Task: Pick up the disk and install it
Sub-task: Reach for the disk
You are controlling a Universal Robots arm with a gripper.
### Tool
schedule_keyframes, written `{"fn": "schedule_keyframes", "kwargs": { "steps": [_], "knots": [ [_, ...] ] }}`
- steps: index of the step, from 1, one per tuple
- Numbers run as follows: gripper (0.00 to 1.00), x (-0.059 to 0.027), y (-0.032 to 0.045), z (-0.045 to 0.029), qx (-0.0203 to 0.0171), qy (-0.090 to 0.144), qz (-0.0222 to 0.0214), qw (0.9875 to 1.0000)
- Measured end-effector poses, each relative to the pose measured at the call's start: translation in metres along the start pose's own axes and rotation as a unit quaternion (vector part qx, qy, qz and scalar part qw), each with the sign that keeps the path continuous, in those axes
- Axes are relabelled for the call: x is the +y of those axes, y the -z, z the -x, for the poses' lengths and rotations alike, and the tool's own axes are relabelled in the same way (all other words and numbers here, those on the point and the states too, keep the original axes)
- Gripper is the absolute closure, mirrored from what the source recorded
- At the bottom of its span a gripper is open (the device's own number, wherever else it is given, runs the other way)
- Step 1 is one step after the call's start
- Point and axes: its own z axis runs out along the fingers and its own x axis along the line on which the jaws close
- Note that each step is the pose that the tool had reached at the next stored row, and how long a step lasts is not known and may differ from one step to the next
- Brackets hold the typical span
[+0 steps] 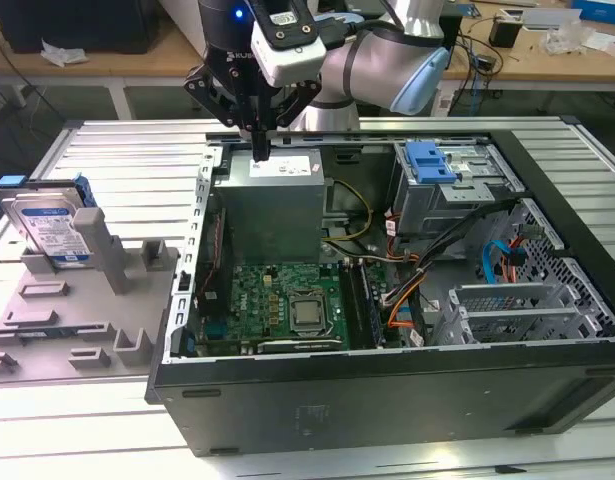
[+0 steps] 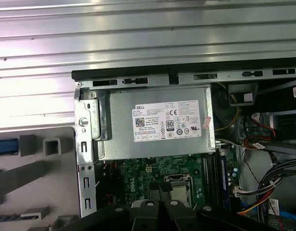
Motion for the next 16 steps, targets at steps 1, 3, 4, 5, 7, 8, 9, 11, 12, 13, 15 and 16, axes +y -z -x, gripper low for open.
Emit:
{"fn": "schedule_keyframes", "kwargs": {
  "steps": [1, 3, 4, 5, 7, 8, 9, 11, 12, 13, 15, 16],
  "knots": [
    [0.89, 0.0000, 0.0000, 0.0000, 0.0000, 0.000, 0.0000, 1.0000],
    [0.89, 0.0000, 0.0000, 0.0000, 0.0000, 0.000, 0.0000, 1.0000],
    [0.89, 0.0000, 0.0000, 0.0000, 0.0000, 0.000, 0.0000, 1.0000],
    [0.89, 0.0000, 0.0000, 0.0000, 0.0000, 0.000, 0.0000, 1.0000],
    [0.89, 0.0000, 0.0000, -0.0011, -0.0001, 0.000, 0.0000, 1.0000],
    [0.89, -0.0003, 0.0001, -0.0045, 0.0000, 0.000, 0.0000, 1.0000],
    [0.89, -0.0005, 0.0002, -0.0075, 0.0000, 0.000, 0.0000, 1.0000],
    [0.89, -0.0009, 0.0003, -0.0136, 0.0000, 0.000, 0.0000, 1.0000],
    [0.89, -0.0011, 0.0003, -0.0168, 0.0000, 0.000, 0.0000, 1.0000],
    [0.89, -0.0013, 0.0004, -0.0204, 0.0000, 0.000, 0.0000, 1.0000],
    [0.89, -0.0016, 0.0005, -0.0264, -0.0001, 0.000, 0.0000, 1.0000],
    [0.89, -0.0018, 0.0005, -0.0302, -0.0001, 0.000, 0.0000, 1.0000]
  ]
}}
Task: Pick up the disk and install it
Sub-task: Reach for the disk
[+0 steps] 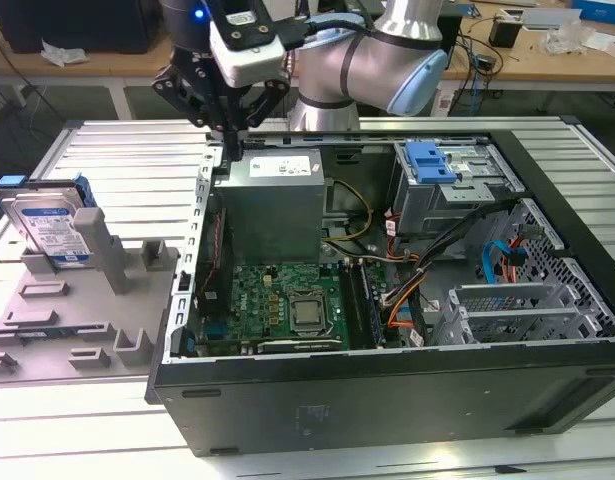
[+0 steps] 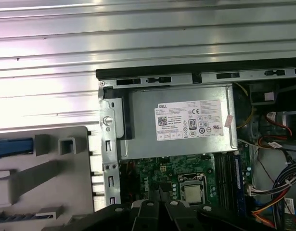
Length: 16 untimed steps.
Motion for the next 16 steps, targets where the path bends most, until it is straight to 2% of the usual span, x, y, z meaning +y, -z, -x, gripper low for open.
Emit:
{"fn": "schedule_keyframes", "kwargs": {
  "steps": [2, 16],
  "knots": [
    [0.89, -0.0005, 0.0001, -0.0114, 0.0000, 0.000, 0.0000, 1.0000],
    [0.89, 0.0030, -0.0007, -0.0590, -0.0001, -0.002, 0.0000, 1.0000]
  ]
}}
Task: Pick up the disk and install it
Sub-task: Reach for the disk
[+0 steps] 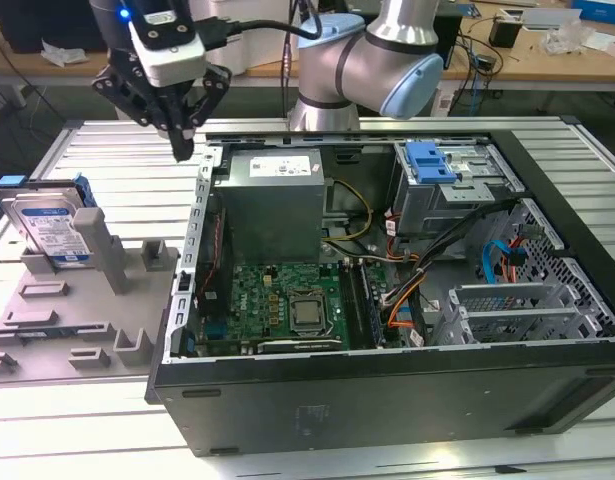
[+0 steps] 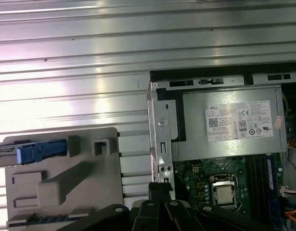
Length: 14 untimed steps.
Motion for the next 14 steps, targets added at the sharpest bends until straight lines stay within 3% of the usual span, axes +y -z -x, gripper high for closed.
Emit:
{"fn": "schedule_keyframes", "kwargs": {
  "steps": [14],
  "knots": [
    [0.89, 0.0125, -0.0021, -0.0442, -0.0001, -0.002, -0.0001, 1.0000]
  ]
}}
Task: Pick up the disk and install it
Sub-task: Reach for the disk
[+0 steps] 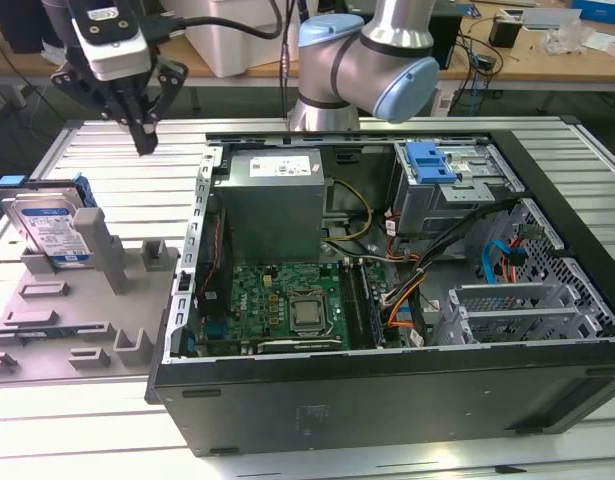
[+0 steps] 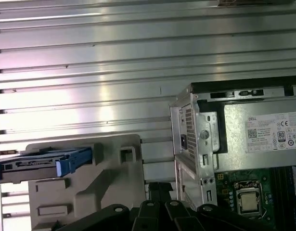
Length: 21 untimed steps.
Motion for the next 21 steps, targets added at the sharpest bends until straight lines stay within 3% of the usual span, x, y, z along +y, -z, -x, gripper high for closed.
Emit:
{"fn": "schedule_keyframes", "kwargs": {
  "steps": [8, 16, 21],
  "knots": [
    [0.89, 0.0055, -0.0012, -0.0245, 0.0000, -0.001, 0.0000, 1.0000],
    [0.89, 0.0117, -0.0023, -0.0551, -0.0001, -0.002, 0.0000, 1.0000],
    [0.89, 0.0137, -0.0021, -0.0705, -0.0001, -0.003, -0.0001, 1.0000]
  ]
}}
